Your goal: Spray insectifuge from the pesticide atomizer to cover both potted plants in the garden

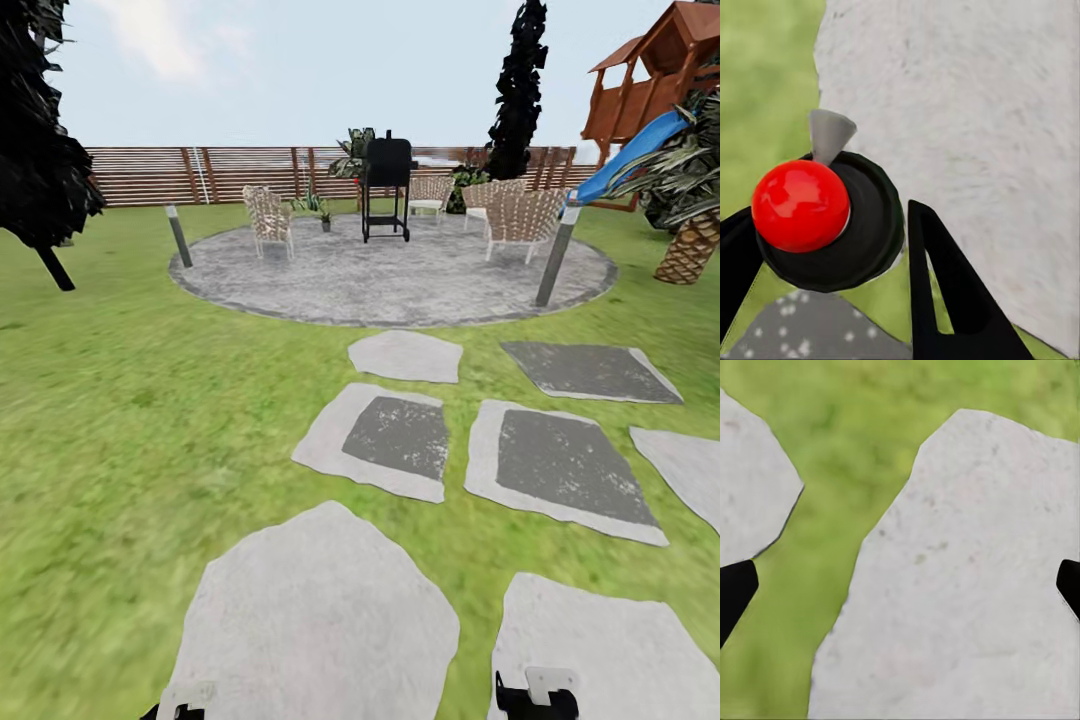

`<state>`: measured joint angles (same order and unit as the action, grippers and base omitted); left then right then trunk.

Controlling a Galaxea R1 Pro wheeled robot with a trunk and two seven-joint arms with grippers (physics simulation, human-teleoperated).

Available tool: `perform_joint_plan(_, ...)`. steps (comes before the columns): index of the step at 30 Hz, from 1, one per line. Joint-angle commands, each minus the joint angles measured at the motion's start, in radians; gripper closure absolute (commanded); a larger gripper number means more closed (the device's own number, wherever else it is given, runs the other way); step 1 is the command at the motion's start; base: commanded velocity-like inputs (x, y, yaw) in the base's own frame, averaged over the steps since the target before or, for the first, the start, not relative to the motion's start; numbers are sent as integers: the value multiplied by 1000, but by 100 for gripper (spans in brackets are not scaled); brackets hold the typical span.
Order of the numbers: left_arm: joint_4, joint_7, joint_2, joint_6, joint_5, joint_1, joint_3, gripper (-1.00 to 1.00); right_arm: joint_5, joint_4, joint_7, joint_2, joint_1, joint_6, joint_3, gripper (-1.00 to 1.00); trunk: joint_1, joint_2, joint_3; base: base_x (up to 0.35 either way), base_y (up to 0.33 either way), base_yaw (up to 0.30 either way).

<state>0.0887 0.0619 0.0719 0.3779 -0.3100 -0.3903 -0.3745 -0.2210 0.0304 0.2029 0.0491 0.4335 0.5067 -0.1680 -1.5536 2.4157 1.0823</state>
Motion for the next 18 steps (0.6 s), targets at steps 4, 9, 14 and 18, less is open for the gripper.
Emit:
perform_joint_plan(4, -2, 6, 0, 4, -11, -1, -4, 100, -10, -1, 4, 0, 1, 3, -7, -100, 0, 0, 1, 338, 0, 0)
perform_joint_plan(9, -2, 6, -1, 4, -11, -1, -3, 100, -11, -1, 4, 0, 1, 3, -7, -100, 0, 0, 1, 338, 0, 0)
perform_joint_plan(14, -3, 6, -1, 4, -11, -1, -3, 100, -11, -1, 4, 0, 1, 3, -7, -100, 0, 0, 1, 338, 0, 0)
perform_joint_plan(18, -3, 6, -1, 4, -11, -1, -4, 100, -11, -1, 4, 0, 1, 3, -7, -100, 0, 0, 1, 338, 0, 0)
